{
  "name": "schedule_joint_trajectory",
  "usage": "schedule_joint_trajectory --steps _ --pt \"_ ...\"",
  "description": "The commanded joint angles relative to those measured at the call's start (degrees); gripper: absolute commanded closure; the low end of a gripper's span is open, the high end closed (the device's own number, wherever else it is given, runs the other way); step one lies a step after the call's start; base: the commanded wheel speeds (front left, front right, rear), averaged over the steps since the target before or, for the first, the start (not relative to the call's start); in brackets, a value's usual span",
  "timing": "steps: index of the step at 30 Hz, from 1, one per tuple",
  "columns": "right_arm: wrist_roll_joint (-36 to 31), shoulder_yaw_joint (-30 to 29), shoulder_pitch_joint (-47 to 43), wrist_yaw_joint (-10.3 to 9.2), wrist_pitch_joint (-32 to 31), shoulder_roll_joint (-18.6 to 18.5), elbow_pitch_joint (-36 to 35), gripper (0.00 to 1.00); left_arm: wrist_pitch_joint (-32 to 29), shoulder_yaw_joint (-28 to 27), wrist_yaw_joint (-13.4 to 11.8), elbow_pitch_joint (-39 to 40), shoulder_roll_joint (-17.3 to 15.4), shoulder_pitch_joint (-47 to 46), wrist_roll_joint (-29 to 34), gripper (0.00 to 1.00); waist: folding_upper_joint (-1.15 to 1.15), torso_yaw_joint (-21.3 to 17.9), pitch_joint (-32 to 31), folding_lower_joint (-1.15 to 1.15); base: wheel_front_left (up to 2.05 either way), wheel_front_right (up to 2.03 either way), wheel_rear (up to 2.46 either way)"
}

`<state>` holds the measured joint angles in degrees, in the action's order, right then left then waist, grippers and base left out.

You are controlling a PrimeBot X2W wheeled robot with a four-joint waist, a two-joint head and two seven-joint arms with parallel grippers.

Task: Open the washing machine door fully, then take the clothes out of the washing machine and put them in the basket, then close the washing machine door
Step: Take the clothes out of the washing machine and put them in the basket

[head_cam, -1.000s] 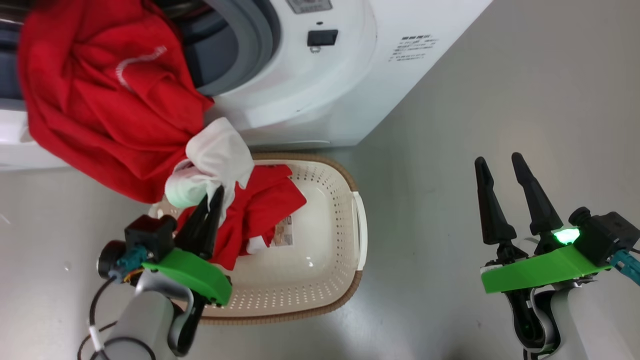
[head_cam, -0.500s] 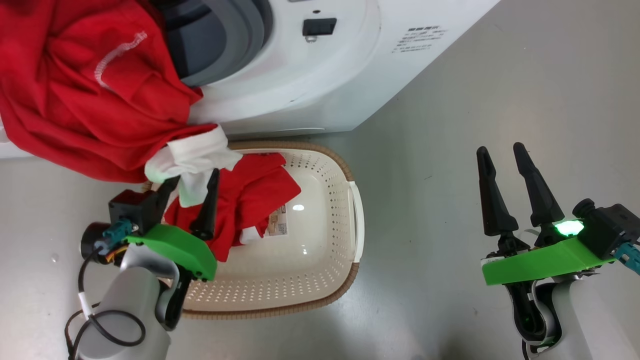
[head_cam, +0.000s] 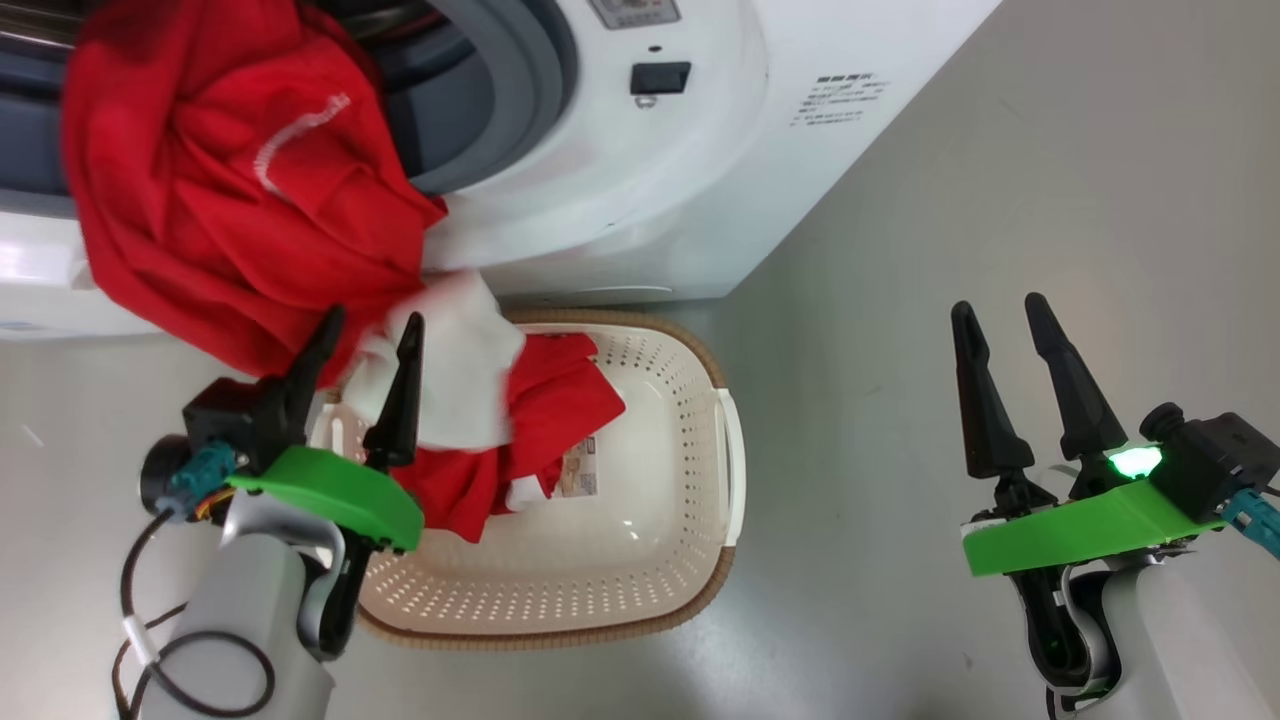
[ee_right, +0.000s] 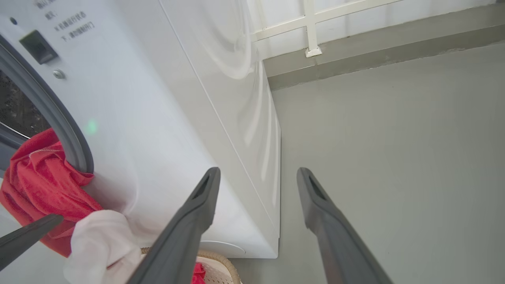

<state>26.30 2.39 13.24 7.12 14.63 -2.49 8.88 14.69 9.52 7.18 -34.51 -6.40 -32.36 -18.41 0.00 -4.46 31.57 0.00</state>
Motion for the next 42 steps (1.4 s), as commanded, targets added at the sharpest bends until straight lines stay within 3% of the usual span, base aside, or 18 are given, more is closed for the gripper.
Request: schedule_joint_trajectory --steps 1,22,42 --pt "-0.86 1.08 -1.52 0.36 0.37 -0.39 -1.01 0.0 0.31 -2.21 0.31 2.39 -1.23 2.23 0.87 0.0 0.0 0.88 -1.22 0.0 0.0 0.0 0.0" --pt "-2.86 0.02 -5.37 0.36 0.37 -0.39 -0.09 0.0 0.31 -10.85 0.31 14.88 0.15 12.66 6.54 0.0 0.0 3.47 -7.81 0.0 0.0 0.0 0.0" --pt "-3.28 -0.84 -8.39 0.36 0.37 -0.39 -0.23 0.0 0.31 -16.19 0.31 24.61 1.58 23.11 8.07 0.0 0.0 3.03 -10.29 0.0 0.0 0.0 0.0"
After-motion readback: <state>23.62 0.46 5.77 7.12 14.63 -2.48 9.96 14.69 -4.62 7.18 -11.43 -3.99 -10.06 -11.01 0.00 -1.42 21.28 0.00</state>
